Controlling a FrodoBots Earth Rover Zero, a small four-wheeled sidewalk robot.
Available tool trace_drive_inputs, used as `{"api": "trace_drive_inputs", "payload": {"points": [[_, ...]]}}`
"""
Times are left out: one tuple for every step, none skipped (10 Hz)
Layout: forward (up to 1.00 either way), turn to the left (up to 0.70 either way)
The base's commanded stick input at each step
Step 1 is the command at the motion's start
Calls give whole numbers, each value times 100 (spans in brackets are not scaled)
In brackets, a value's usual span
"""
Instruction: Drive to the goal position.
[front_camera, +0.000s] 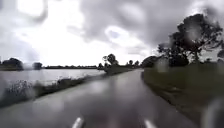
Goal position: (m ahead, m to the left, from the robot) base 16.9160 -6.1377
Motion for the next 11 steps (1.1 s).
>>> {"api": "trace_drive_inputs", "payload": {"points": [[100, 0], [100, 0], [100, 0], [100, 0], [100, 0], [100, -5], [100, -38], [100, -22], [100, 0], [100, 0], [100, 0]]}}
